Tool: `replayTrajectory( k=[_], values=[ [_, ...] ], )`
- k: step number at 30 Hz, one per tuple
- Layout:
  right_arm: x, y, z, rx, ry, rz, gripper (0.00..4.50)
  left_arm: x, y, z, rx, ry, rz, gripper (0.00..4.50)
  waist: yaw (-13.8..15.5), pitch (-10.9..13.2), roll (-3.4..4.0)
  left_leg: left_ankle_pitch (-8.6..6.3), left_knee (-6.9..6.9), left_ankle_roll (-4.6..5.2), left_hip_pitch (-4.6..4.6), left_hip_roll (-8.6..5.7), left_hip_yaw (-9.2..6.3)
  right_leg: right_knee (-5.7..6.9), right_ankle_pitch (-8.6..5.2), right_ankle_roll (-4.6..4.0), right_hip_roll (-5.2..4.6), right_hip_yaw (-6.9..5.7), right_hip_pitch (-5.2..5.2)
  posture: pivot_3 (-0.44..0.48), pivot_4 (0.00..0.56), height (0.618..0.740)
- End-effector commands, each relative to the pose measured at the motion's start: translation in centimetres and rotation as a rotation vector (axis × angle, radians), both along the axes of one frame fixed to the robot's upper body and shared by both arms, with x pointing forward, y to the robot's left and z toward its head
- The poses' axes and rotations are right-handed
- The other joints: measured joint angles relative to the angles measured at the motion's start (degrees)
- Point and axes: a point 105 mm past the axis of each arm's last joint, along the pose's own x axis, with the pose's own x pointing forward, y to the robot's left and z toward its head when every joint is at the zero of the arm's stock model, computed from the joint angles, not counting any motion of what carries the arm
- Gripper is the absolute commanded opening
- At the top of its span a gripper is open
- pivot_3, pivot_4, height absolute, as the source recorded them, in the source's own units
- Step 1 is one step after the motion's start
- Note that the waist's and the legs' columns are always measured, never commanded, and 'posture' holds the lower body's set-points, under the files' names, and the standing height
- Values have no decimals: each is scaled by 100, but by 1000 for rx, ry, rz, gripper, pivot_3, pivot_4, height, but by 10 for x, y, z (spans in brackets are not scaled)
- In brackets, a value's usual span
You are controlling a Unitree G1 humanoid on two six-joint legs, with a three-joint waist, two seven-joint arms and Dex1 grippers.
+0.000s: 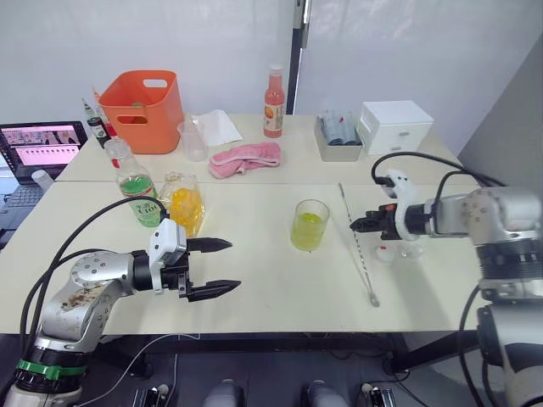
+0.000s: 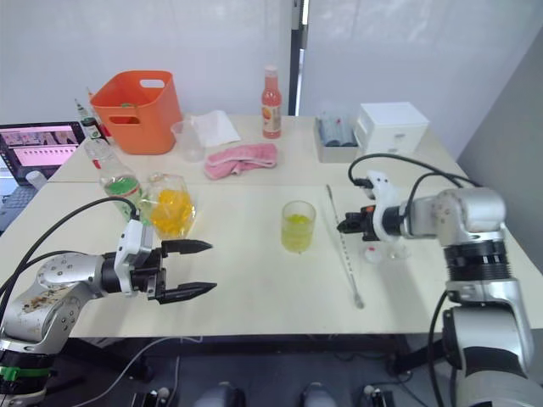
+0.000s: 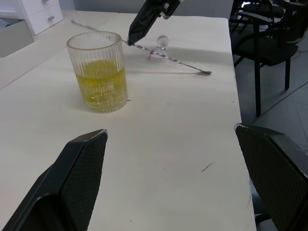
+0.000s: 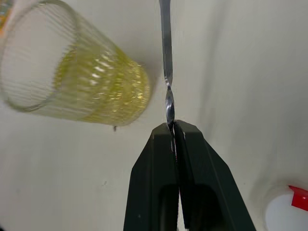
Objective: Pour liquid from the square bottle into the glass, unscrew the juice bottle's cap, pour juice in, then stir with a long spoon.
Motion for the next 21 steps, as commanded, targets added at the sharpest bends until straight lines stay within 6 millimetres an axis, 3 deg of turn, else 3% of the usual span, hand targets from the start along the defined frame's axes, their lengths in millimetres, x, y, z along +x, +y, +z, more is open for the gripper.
replayTrajectory(
  k=[1,7,11,15,21],
  values=[
    [10,-10,-14,-60,-29,-57,0,-4,-2,12,0,-57,-19,4483,0,0,0,0,0,0,0,0,0,0,0,0,0,0,0,0,150,715],
    [9,-9,-36,-93,-22,-57,0,-3,-1,14,1,-61,-13,4483,-22,0,0,0,0,0,3,3,0,2,0,0,2,0,2,0,150,715],
    [6,-3,-40,-72,-16,-66,0,-2,-1,15,1,-63,-12,4483,-26,0,0,0,0,0,11,6,-1,7,0,0,6,0,7,0,150,715],
    [4,2,-31,-38,-59,-57,1320,-1,-2,15,4,-62,-19,4500,-26,0,0,0,0,0,14,6,0,9,0,0,6,0,8,0,150,715],
    [-4,0,15,-18,-259,0,3388,-1,3,16,1,-66,-7,4500,-8,2,4,0,0,0,5,0,-1,8,0,1,0,0,1,0,150,715]
  ],
)
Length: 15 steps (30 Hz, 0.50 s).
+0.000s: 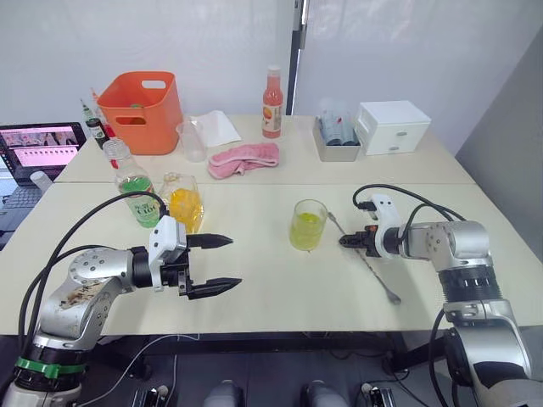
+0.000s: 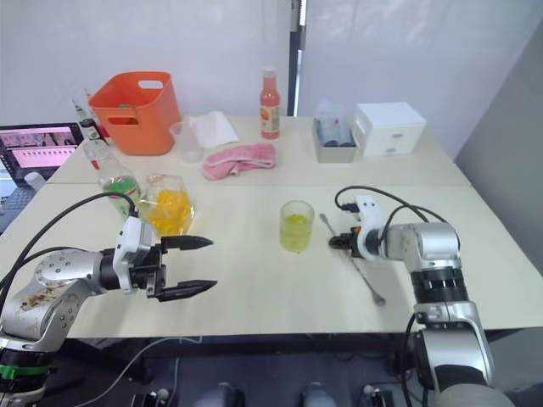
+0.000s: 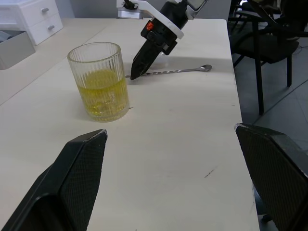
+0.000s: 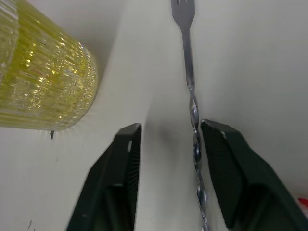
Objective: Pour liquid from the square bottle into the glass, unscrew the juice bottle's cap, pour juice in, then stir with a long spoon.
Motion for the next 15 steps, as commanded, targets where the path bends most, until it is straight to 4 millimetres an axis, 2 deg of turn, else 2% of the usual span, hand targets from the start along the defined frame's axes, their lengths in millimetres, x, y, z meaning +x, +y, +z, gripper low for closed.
replayTrajectory(
  k=[1,3,6,8,11,15],
  values=[
    [-7,-7,49,19,-190,45,3747,-2,8,10,-13,-39,18,4500,-1,0,0,0,0,0,0,0,0,-1,0,0,0,0,0,0,150,715],
    [-21,-12,68,12,-285,108,4383,-1,17,12,-25,-42,58,4500,12,1,1,0,-2,0,0,2,-3,-3,0,0,1,-2,0,0,150,715],
    [-40,-25,90,44,-411,132,4451,3,37,12,-44,-43,163,4500,-3,1,1,0,-8,0,0,6,-5,-11,-1,1,3,-4,1,0,150,715],
    [-54,-35,97,43,-489,153,4451,2,54,9,-46,-31,227,4500,-6,1,1,0,-8,0,2,7,-5,-12,-1,1,3,-3,5,0,150,715],
    [-74,-57,92,23,-552,147,4451,-1,73,9,-83,-15,331,4500,-7,1,0,-1,-8,0,6,8,-2,-14,-1,1,1,-2,7,0,150,715],
    [-93,-103,76,-9,-616,46,4451,-3,111,-2,-79,-10,511,4500,8,0,1,0,-6,0,9,8,0,-12,-1,1,-2,-1,11,0,150,715]
  ],
)
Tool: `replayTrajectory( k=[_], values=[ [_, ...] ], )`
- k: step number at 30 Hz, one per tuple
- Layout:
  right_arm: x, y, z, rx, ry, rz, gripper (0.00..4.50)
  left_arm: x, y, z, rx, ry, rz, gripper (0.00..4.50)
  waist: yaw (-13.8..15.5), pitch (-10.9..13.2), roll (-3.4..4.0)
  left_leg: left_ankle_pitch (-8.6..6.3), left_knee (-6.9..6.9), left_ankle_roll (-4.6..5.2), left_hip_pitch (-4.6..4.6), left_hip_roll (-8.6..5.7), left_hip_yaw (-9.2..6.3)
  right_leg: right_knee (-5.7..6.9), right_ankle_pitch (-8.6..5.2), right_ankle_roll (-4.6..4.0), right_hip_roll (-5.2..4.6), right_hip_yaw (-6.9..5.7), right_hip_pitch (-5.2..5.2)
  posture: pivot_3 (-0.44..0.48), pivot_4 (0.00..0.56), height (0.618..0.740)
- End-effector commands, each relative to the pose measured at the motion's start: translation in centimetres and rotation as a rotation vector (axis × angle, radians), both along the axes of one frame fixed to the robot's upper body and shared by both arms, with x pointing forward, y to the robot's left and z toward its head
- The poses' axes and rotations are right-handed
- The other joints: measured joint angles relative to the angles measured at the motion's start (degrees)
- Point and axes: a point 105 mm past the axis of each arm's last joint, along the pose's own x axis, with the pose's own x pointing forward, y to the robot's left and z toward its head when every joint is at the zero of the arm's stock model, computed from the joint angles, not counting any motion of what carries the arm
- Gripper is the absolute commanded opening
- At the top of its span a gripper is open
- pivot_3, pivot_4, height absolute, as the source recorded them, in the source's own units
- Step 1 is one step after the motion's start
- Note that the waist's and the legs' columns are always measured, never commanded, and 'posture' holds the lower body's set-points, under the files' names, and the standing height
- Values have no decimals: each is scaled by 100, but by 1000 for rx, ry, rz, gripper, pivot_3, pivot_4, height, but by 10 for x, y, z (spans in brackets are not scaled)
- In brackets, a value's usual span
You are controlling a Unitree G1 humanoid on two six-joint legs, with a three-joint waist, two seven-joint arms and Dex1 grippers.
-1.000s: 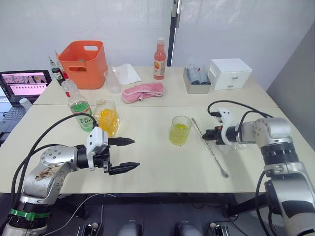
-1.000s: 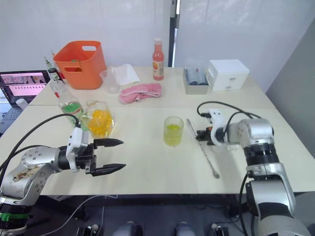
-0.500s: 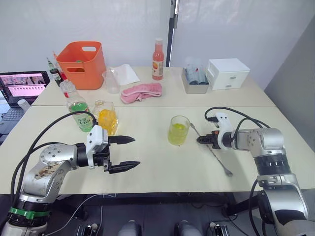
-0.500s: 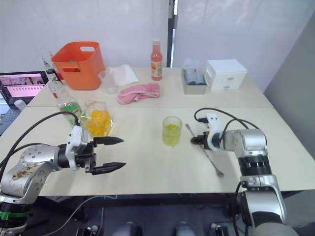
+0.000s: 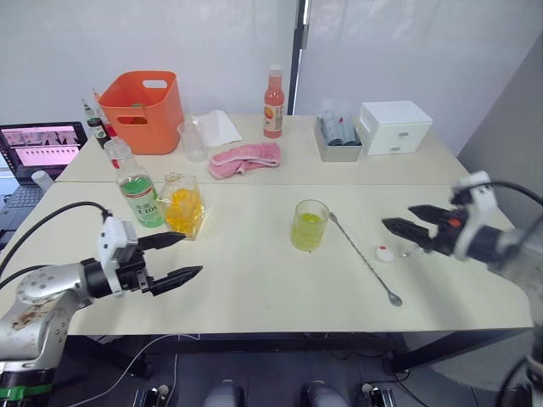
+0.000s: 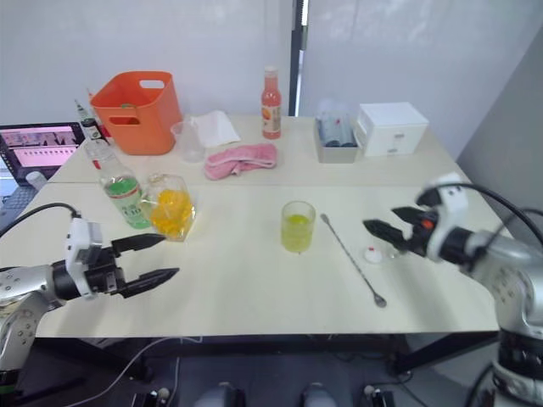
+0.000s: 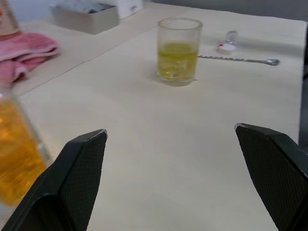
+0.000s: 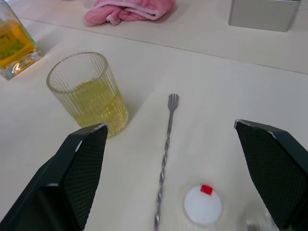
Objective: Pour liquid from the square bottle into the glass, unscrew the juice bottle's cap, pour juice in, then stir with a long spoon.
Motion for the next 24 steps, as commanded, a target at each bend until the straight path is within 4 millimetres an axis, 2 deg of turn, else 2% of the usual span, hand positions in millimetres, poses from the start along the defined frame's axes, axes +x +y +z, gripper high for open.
replayTrajectory(
  k=[1,6,9,13,24],
  values=[
    [-15,-34,10,-32,-133,-66,4451,-1,32,2,-4,-31,144,4500,-2,0,0,0,0,0,6,0,3,0,0,0,0,2,3,0,150,715],
    [-26,-60,-21,-109,-75,-100,4451,-6,47,-12,2,-2,201,4500,-16,0,0,0,2,0,24,1,16,0,-1,-2,1,3,13,0,150,715],
    [-29,-72,-28,-105,-67,-139,4451,-10,52,-15,19,-5,214,4500,-15,0,1,0,-1,-1,28,3,24,2,-2,-6,1,9,11,0,150,715],
    [-30,-78,-32,-96,-64,-154,4451,-11,57,-12,26,-20,241,4500,-15,0,1,0,-2,-1,29,4,25,7,-4,-9,1,10,9,0,150,715],
    [-29,-78,-30,-76,-69,-166,4451,-10,53,-10,54,-34,224,4500,-9,0,1,-1,-2,-1,31,3,27,8,-4,-8,-1,12,11,0,150,715]
  ],
)
